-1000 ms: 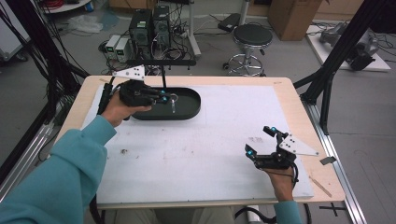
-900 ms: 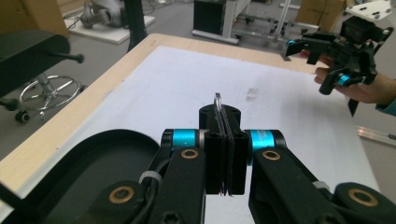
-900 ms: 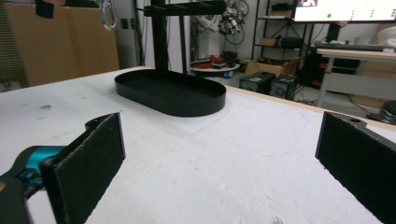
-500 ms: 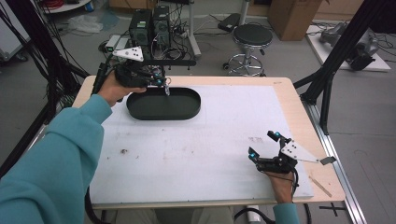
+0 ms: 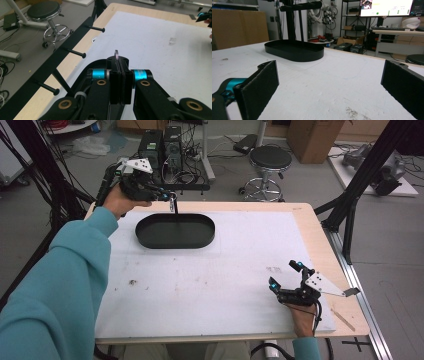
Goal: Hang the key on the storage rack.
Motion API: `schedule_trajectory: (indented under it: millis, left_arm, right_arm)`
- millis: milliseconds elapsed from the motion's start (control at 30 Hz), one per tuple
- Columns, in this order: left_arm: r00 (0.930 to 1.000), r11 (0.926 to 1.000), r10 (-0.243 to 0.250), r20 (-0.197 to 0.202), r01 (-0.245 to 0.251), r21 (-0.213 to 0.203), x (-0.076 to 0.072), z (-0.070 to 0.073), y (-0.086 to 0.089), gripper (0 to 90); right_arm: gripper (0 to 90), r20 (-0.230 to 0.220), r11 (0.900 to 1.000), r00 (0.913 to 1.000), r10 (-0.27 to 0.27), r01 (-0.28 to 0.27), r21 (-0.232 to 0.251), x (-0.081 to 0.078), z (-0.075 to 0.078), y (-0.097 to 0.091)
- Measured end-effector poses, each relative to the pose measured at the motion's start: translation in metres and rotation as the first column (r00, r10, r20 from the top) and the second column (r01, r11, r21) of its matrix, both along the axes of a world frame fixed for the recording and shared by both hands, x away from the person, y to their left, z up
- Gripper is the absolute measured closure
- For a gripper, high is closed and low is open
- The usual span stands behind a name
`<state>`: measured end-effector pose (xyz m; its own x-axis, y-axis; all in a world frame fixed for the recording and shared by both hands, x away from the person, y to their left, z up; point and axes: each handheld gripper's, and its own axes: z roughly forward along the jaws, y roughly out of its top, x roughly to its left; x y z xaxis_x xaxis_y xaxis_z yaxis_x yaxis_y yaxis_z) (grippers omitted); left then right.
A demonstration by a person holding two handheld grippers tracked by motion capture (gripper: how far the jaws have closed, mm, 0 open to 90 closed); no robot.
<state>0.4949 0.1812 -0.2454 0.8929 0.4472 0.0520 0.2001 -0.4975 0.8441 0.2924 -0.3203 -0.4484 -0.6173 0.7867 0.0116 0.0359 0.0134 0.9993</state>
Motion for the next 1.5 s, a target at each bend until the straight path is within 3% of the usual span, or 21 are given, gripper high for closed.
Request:
schedule_trajectory:
  millis: [167,233,333,700,1067,1500]
  left_arm:
    - [0.9999,0.9997,-0.014,-0.009,0.014,0.02,0.01,-0.001,-0.013,88.3]
    - [0.9997,0.998,-0.019,-0.014,0.019,0.06,0.015,-0.002,-0.018,88.3]
    - [0.9996,0.9964,-0.023,-0.016,0.024,0.082,0.021,0.0,-0.024,88.3]
    - [0.9995,0.9913,0.011,-0.029,-0.007,0.132,0.036,0.0,-0.038,88.3]
    - [0.9983,0.9831,0.04,-0.043,-0.032,0.18,0.041,-0.004,-0.038,88.3]
    - [0.9966,0.9792,0.068,-0.048,-0.057,0.195,0.046,-0.008,-0.039,88.2]
  right_arm:
    - [0.7,-0.004,1.0,1.0,-0.003,0.003,0.008,0.001,-0.001,0.0]
    - [0.7,-0.011,0.9999,0.9999,0.0,0.001,0.016,0.001,-0.003,-0.001]
    - [0.7,-0.009,0.9997,0.9999,-0.006,0.007,0.023,0.002,-0.004,-0.001]
    - [0.7,-0.006,0.9991,0.9999,-0.01,0.011,0.041,0.003,-0.008,-0.003]
    - [0.7,-0.002,0.9994,1.0,-0.002,0.002,0.034,0.003,-0.008,-0.003]
    - [0.7,-0.007,0.9994,1.0,0.0,0.0,0.033,0.003,-0.008,-0.002]
